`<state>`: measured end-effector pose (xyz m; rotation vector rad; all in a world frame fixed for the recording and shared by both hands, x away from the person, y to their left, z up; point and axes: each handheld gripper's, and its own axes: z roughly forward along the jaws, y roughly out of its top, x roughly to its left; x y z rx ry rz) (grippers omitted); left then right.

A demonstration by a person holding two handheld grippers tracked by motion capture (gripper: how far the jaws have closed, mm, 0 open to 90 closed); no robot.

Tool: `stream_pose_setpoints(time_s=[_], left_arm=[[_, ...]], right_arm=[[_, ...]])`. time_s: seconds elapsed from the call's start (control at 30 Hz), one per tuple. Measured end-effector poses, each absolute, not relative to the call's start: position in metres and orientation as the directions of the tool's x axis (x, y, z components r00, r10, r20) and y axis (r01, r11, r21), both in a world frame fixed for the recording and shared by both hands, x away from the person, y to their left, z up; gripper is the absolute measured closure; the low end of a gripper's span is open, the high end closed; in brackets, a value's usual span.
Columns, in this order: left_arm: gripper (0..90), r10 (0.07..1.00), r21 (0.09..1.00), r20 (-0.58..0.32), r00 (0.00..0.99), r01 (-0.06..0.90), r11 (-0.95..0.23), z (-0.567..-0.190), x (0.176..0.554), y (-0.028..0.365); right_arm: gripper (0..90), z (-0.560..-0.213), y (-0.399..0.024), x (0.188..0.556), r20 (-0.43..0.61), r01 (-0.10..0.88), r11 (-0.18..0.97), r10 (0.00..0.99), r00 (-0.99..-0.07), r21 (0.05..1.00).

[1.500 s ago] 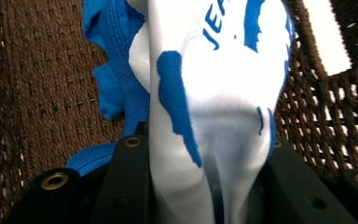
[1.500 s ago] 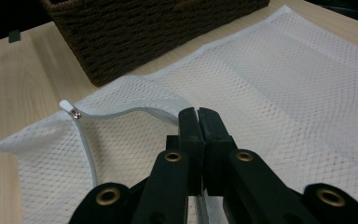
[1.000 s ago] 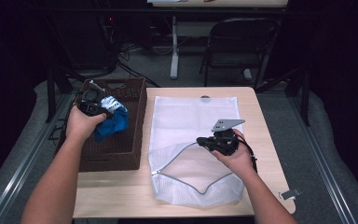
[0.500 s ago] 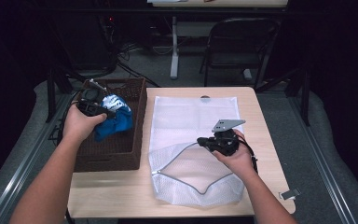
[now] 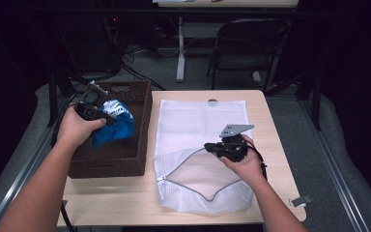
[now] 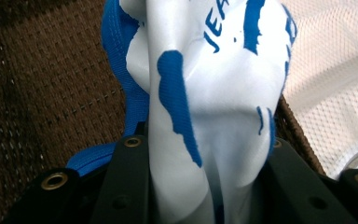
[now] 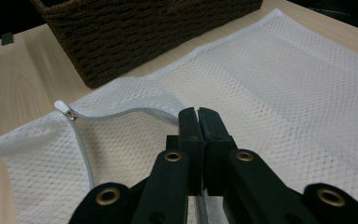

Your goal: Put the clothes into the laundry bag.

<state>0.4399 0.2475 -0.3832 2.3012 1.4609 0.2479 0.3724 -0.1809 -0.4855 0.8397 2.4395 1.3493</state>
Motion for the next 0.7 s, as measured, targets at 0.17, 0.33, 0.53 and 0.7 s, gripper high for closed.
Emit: stream_pose_setpoints(time_s=[0.17, 0.33, 0.53, 0.7], left_arm=[[69.2, 0.892, 0.404, -0.059, 0.448, 0.828, -0.389, -0.380, 0.438, 0.247], [69.1, 0.885, 0.389, -0.051, 0.463, 0.825, -0.410, -0.377, 0.435, 0.244], [69.1, 0.876, 0.381, -0.045, 0.480, 0.819, -0.429, -0.371, 0.431, 0.241], [69.1, 0.870, 0.374, -0.039, 0.492, 0.814, -0.444, -0.367, 0.429, 0.239]], right_arm=[[88.7, -0.485, -0.181, 0.372, 0.076, 0.374, 0.408, 0.584, -0.808, 0.833], [88.7, -0.485, -0.181, 0.372, 0.075, 0.373, 0.409, 0.585, -0.808, 0.833], [88.7, -0.486, -0.181, 0.372, 0.072, 0.371, 0.412, 0.583, -0.809, 0.832], [88.7, -0.486, -0.182, 0.372, 0.075, 0.375, 0.410, 0.586, -0.807, 0.832]])
